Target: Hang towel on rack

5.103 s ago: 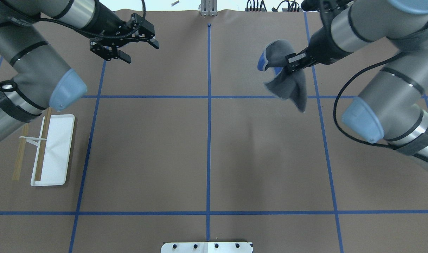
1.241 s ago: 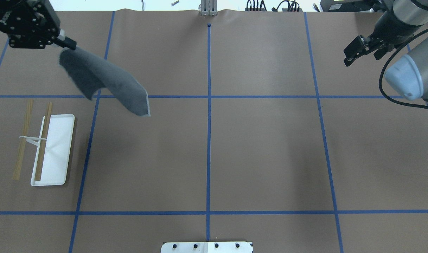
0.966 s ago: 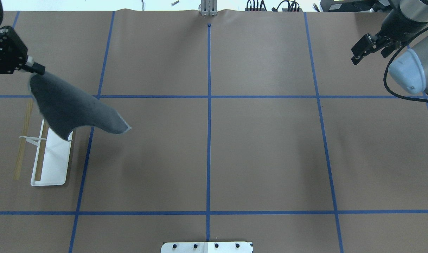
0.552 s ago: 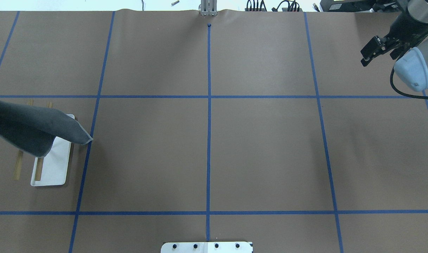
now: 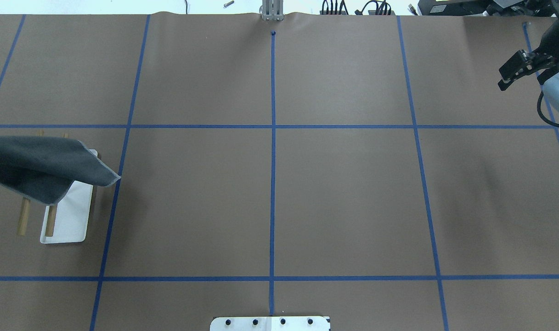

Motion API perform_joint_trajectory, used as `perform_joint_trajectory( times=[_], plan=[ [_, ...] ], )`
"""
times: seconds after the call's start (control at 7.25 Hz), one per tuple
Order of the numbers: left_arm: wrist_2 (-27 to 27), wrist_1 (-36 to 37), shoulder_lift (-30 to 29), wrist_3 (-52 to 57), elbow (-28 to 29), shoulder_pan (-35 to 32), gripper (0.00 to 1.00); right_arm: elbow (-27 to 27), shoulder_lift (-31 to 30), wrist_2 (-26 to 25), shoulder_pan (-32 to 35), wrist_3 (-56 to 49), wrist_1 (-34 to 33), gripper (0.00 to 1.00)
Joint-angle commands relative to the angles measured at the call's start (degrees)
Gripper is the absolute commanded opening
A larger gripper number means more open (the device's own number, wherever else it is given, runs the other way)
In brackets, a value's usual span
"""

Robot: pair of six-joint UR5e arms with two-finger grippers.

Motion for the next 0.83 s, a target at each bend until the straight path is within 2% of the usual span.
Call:
perform_joint_trajectory(
  times=[0.0, 0.14, 0.28, 0.55, 0.69],
  plan=[
    [3.7, 0.0, 1.5, 2.5, 0.7, 0.3, 0.00, -0.1, -0.3, 0.5, 0.5, -0.1, 0.1, 1.00],
    [3.8, -0.1, 2.3, 3.3, 0.9, 0.3, 0.75, -0.1, -0.1, 0.4, 0.5, -0.1, 0.2, 1.00],
    [5.2, -0.7, 3.3, 6.4, 0.9, 0.2, 0.98, -0.2, 0.0, -0.1, 0.5, -0.2, 0.2, 1.00],
    [9.5, -1.3, 4.2, 12.2, 2.6, 0.1, 0.99, 1.9, -1.6, -1.1, 1.1, 0.1, 0.8, 1.00],
    [11.9, -1.3, 4.1, 12.2, 3.1, 0.1, 0.99, 1.4, -4.9, -1.4, 1.1, 0.0, 1.3, 1.00]
  ],
)
